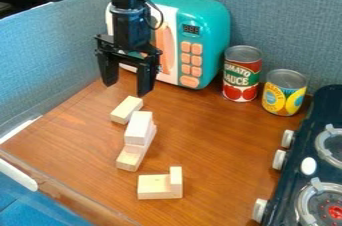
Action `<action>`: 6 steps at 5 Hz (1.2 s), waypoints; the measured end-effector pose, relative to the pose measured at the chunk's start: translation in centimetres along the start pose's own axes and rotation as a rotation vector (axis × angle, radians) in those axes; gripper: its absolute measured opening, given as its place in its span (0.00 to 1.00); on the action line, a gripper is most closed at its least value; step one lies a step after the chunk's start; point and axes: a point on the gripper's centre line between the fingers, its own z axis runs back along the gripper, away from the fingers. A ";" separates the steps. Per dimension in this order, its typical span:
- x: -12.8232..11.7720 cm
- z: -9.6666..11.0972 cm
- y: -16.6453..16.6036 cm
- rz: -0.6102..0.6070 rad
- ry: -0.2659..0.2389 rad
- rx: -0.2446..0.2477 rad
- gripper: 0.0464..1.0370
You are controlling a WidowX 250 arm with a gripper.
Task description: Make things happen
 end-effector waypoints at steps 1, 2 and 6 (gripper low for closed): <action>0.0 -1.2 -0.1 -0.005 0.036 -0.007 0.96; 3.7 -1.7 0.6 -0.046 0.016 0.000 0.96; 6.6 -6.0 5.9 0.057 0.247 0.061 0.96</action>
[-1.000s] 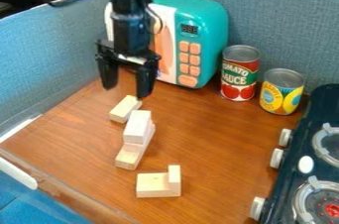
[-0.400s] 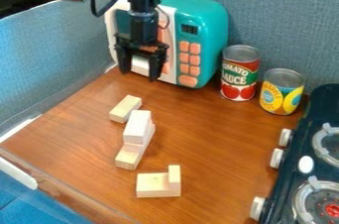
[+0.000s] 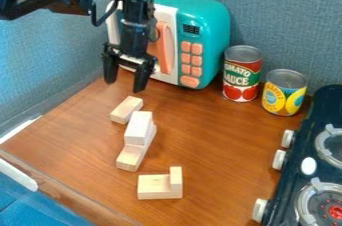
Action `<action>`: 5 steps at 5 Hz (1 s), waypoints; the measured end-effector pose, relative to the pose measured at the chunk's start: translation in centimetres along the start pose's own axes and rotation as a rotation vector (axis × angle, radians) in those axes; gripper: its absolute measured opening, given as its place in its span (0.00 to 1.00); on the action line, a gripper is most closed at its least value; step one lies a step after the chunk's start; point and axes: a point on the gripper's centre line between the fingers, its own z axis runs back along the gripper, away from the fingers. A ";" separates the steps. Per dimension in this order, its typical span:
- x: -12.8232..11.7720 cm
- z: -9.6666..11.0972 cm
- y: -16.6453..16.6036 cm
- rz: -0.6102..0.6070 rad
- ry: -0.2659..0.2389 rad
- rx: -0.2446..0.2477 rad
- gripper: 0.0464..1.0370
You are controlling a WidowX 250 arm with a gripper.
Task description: Make things happen
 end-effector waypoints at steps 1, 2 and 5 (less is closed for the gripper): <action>-1.6 -1.3 -0.7 -0.035 0.061 -0.008 0.96; -1.7 -2.2 -0.6 0.005 0.018 0.016 0.96; 1.1 -4.0 -0.8 0.062 -0.077 -0.012 0.91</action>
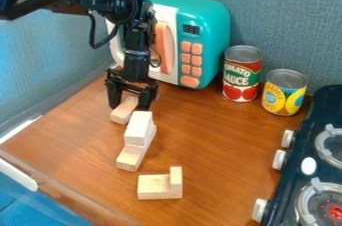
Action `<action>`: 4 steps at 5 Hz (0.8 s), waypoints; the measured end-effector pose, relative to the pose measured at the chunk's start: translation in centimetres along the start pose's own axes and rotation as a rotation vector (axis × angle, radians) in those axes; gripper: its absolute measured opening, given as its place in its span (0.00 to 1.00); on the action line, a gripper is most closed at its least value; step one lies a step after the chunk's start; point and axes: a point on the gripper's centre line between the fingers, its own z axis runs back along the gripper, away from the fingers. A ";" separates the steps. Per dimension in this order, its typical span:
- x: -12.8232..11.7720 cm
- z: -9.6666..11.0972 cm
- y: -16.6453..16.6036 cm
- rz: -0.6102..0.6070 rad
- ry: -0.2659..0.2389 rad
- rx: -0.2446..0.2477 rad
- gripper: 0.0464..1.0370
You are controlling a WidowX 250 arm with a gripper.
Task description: Make things happen
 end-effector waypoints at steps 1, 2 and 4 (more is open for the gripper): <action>-0.3 -0.5 -0.2 -0.031 -0.026 -0.015 0.62; -1.0 -0.4 0.1 -0.014 -0.050 -0.035 0.52; -4.5 3.3 2.2 0.199 -0.015 -0.024 0.52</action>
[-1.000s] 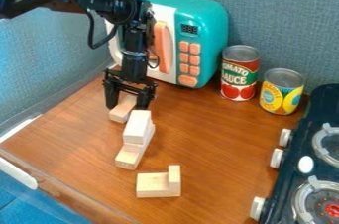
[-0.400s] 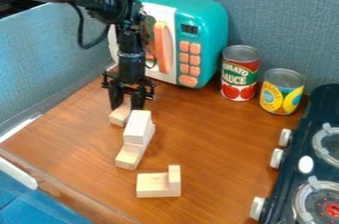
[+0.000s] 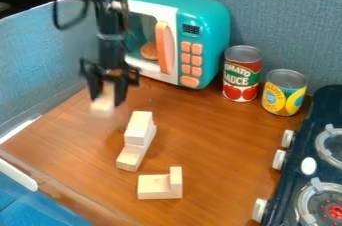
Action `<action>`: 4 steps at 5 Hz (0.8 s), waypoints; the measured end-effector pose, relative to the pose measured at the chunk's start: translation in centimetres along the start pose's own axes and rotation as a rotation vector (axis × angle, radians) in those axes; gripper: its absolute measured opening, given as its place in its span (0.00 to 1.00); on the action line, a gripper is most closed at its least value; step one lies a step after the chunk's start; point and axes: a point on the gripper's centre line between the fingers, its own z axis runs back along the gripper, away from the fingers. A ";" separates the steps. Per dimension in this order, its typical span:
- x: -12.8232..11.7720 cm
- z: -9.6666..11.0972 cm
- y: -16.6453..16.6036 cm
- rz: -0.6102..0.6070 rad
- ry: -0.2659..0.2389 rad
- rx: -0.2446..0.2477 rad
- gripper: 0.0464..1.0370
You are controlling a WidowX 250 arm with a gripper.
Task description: Make things happen
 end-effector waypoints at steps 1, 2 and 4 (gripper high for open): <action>-1.9 3.5 1.0 0.072 -0.084 0.010 0.52; -3.1 5.4 0.5 0.077 -0.129 0.031 0.52; -4.1 3.8 -4.7 -0.112 -0.127 0.057 0.52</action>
